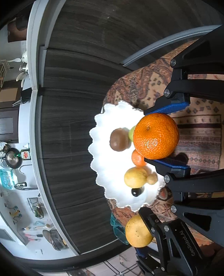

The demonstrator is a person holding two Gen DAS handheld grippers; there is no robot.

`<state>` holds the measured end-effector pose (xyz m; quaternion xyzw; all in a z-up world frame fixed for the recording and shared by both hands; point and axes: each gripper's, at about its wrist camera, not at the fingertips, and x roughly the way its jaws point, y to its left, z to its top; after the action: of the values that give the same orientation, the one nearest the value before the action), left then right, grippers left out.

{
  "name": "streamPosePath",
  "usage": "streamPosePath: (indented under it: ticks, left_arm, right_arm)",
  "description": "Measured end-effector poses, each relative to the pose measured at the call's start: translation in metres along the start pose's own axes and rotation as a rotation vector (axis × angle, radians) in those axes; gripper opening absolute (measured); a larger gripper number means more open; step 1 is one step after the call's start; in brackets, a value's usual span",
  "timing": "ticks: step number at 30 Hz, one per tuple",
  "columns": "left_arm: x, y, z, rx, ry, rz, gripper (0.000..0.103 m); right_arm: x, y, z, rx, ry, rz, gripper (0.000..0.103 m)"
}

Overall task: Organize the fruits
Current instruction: 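Carry the mango and mandarin over the bowl and open both tools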

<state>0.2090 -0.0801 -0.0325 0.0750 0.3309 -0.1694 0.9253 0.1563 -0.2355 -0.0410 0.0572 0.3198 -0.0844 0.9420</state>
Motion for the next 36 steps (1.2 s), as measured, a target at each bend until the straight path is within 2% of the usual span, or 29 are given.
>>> streamPosePath:
  ticks: [21, 36]
  left_arm:
    - [0.055, 0.000, 0.049, 0.010, -0.041, 0.025, 0.078]
    - [0.091, 0.000, 0.056, -0.003, 0.000, 0.039, 0.078]
  right_arm:
    - [0.054, -0.009, 0.057, -0.027, -0.024, -0.035, 0.046]
    - [0.091, -0.015, 0.062, -0.009, 0.044, -0.028, 0.047]
